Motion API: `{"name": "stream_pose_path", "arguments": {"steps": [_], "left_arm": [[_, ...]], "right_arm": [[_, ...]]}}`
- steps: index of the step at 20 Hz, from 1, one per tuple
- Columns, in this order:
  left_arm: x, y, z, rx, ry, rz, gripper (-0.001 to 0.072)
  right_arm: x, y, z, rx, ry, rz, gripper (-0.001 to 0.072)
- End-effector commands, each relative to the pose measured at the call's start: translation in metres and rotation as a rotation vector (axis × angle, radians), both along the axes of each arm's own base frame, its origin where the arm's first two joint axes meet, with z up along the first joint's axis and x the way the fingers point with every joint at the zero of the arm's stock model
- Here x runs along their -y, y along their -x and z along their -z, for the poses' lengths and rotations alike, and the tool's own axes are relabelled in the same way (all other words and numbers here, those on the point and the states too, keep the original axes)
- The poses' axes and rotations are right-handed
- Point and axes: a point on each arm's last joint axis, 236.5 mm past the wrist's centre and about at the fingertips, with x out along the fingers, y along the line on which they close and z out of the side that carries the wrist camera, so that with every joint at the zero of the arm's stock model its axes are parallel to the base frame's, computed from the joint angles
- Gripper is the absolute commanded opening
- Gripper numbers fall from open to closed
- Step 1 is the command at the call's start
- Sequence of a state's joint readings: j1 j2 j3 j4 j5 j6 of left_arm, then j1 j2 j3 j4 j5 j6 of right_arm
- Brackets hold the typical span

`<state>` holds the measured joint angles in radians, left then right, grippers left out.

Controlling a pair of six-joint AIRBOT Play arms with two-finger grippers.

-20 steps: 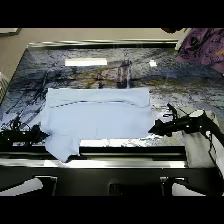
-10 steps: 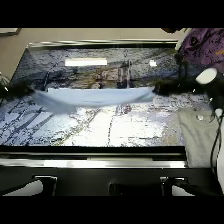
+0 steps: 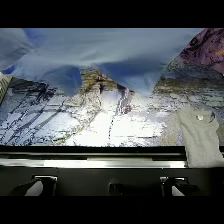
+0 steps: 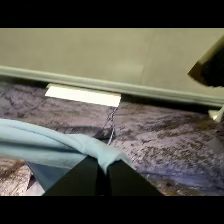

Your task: Fold the clothes and pants, and hang the long-sleeved shirts on hangers.

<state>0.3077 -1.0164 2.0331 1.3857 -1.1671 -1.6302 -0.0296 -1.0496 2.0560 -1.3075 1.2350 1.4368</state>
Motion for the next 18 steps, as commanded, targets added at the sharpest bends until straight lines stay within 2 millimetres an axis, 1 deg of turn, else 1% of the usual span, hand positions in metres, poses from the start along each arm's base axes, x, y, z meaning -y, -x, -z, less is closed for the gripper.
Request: {"name": "stream_pose_path", "arguments": {"steps": [1,2,3,4,5,6,7,8,9,10,11,12,13,14,16,18], "left_arm": [[-0.005,0.090,-0.033,0.141,0.023,-0.142,0.0018],[-0.002,0.105,-0.035,0.159,0.016,-0.150,0.0019],[-0.002,0.120,-0.038,0.177,0.015,-0.167,0.0018],[-0.004,0.130,-0.040,0.193,0.029,-0.189,0.0019],[-0.008,0.136,-0.041,0.199,0.039,-0.211,0.0018],[-0.008,0.136,-0.038,0.187,0.039,-0.214,0.0018],[-0.011,0.128,-0.028,0.146,0.048,-0.215,0.0018],[-0.013,0.115,-0.011,0.081,0.058,-0.210,0.0018],[-0.013,0.099,0.010,0.003,0.060,-0.191,0.0019],[-0.012,0.077,0.036,-0.097,0.052,-0.153,0.0018],[-0.009,0.052,0.070,-0.213,0.053,-0.103,0.0018],[-0.008,0.025,0.110,-0.334,0.059,-0.056,0.0018],[-0.008,0.002,0.149,-0.438,0.076,-0.017,0.0018],[-0.010,-0.023,0.194,-0.546,0.099,0.017,0.0018],[-0.016,-0.067,0.281,-0.717,0.147,0.055,0.0018],[-0.020,-0.107,0.357,-0.832,0.183,0.067,0.0019]], "right_arm": [[0.025,0.091,-0.056,0.172,0.006,0.120,0.0037],[0.027,0.107,-0.063,0.196,-0.013,0.132,0.0037],[0.028,0.118,-0.067,0.215,-0.025,0.141,0.0037],[0.028,0.124,-0.070,0.225,-0.035,0.143,0.0037],[0.029,0.125,-0.070,0.225,-0.041,0.145,0.0037],[0.029,0.120,-0.067,0.214,-0.040,0.145,0.0037],[0.029,0.109,-0.059,0.185,-0.038,0.145,0.0037],[0.029,0.093,-0.047,0.144,-0.038,0.145,0.0037],[0.029,0.072,-0.030,0.085,-0.042,0.143,0.0037],[0.029,0.048,-0.009,0.008,-0.046,0.144,0.0037],[0.029,0.024,0.016,-0.078,-0.041,0.143,0.0037],[0.030,-0.001,0.045,-0.174,-0.036,0.143,0.0037],[0.030,-0.028,0.079,-0.286,-0.044,0.148,0.0038],[0.029,-0.053,0.113,-0.388,-0.046,0.144,0.0037],[0.017,-0.102,0.188,-0.582,-0.067,0.100,0.0037],[0.010,-0.143,0.262,-0.737,-0.088,0.081,0.0037]]}}
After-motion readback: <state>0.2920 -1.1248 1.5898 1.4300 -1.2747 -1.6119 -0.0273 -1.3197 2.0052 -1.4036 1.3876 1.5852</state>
